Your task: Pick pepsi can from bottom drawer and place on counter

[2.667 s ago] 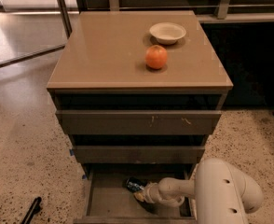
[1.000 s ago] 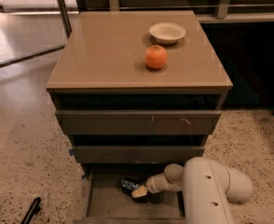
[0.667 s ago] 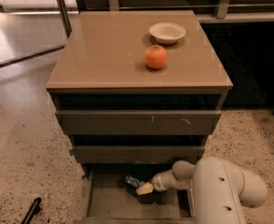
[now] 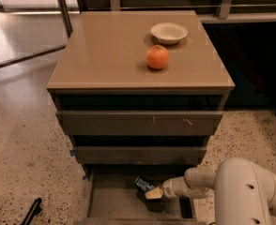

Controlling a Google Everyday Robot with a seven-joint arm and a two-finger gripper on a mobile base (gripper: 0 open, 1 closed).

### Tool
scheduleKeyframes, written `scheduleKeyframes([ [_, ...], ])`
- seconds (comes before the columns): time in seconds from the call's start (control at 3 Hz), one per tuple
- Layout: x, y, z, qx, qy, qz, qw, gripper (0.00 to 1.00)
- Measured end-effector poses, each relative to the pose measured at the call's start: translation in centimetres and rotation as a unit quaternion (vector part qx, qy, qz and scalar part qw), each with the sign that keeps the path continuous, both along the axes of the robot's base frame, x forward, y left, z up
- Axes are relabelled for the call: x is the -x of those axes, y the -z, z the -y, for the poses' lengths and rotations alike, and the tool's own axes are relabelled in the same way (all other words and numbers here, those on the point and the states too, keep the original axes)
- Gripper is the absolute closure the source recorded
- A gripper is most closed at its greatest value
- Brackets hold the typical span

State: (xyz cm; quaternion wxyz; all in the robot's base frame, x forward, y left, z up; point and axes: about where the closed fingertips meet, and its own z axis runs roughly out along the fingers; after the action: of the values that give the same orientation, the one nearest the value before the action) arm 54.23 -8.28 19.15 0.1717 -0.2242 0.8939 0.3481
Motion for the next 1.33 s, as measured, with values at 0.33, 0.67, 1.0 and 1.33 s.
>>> scheduleKeyframes([
  [0.33,1.2,-2.5,1.2,-0.005,0.018,0.005,0.9998,1.00],
  [0.67,1.2,-2.5,1.2,-0.005,0.018,0.005,0.9998,1.00],
  [1.0,1.5,-4.4,0.5,0.004,0.009,0.024,0.9997,1.00],
  [1.33,2.0,-7.1,0.0,0.010,0.001,0.050,0.9987,1.00],
])
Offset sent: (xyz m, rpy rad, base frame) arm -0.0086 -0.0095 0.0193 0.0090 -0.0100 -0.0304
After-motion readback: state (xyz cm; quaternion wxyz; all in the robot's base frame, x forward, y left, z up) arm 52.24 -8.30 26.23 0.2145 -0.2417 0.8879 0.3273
